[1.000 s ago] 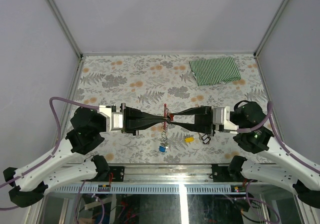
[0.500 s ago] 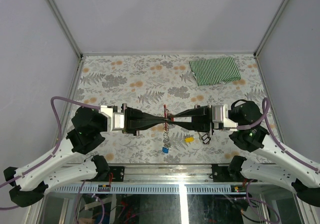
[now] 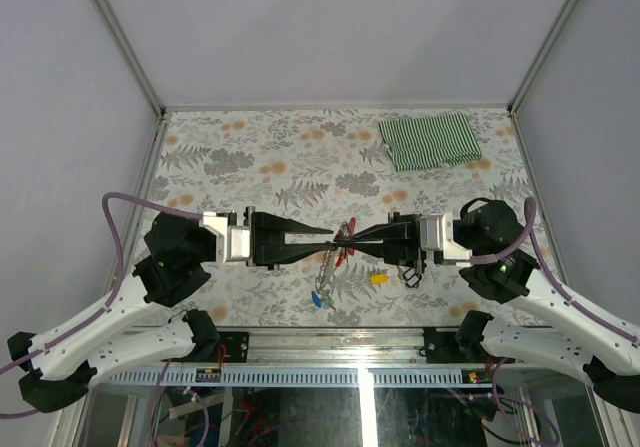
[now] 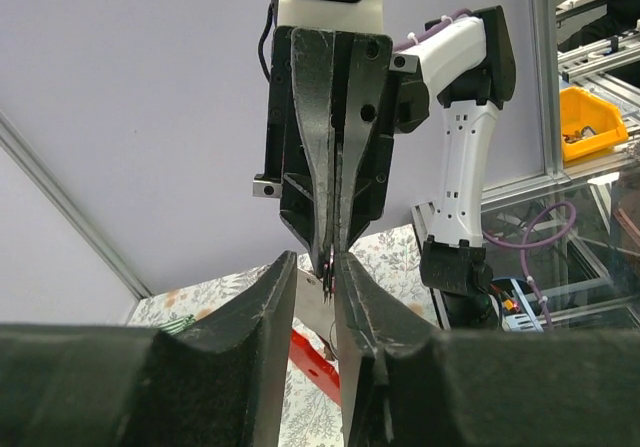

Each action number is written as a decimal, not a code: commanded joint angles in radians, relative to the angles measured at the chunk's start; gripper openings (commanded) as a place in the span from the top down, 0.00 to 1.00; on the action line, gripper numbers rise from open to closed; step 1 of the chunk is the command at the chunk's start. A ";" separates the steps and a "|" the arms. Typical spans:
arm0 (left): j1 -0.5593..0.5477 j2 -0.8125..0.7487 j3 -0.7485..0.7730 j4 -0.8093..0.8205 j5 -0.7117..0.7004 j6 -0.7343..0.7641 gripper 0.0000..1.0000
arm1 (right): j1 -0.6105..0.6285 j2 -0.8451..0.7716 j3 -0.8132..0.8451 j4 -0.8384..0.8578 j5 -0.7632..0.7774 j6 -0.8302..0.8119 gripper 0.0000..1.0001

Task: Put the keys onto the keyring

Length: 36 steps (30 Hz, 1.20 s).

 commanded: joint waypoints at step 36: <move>-0.004 0.031 0.085 -0.065 0.044 0.073 0.87 | 0.006 -0.052 0.075 -0.043 0.029 -0.134 1.00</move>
